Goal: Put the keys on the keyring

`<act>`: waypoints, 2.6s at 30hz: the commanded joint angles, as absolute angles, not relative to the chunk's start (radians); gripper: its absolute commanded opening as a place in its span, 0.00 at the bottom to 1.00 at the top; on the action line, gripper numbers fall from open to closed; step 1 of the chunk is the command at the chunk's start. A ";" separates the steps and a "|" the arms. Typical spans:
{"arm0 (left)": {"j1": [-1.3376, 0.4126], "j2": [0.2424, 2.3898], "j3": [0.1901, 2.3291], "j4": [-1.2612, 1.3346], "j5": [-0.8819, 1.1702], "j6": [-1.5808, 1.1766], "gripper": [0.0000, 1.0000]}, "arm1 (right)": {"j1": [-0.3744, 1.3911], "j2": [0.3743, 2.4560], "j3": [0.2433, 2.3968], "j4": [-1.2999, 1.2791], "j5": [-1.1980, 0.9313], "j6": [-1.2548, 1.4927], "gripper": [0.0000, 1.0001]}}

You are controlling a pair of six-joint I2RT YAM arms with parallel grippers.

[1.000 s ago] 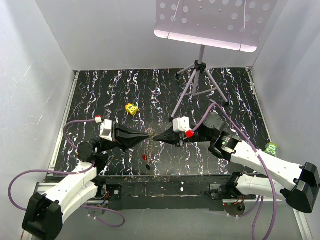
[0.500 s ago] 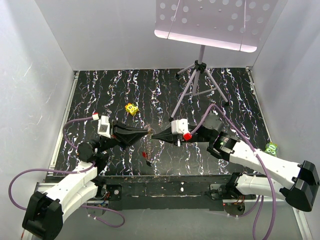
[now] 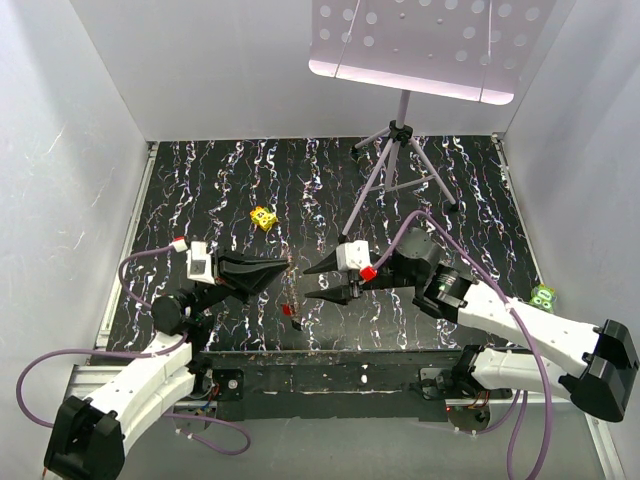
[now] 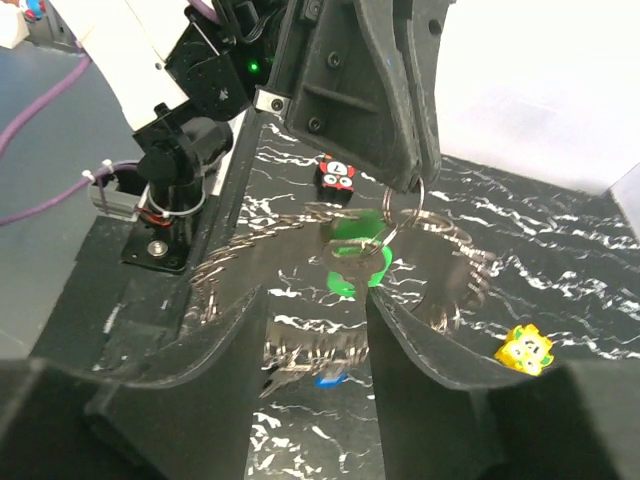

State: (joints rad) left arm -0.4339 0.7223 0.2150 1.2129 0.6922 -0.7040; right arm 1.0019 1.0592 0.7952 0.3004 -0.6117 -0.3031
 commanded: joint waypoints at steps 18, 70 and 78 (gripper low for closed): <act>-0.428 0.761 0.253 1.353 0.854 -0.692 0.00 | 0.876 1.104 0.973 0.282 -0.758 0.235 0.35; -0.428 0.683 0.247 1.186 0.813 -0.650 0.21 | 0.933 1.186 1.048 0.175 -0.686 0.175 0.01; -0.428 0.543 0.376 0.636 0.842 -0.433 0.63 | 0.913 1.151 1.086 0.002 -0.703 0.018 0.01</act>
State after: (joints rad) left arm -0.4335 0.6064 0.2619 0.9977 0.8314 -0.5915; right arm 0.9226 1.1870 1.0000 0.0578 -0.6903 0.1188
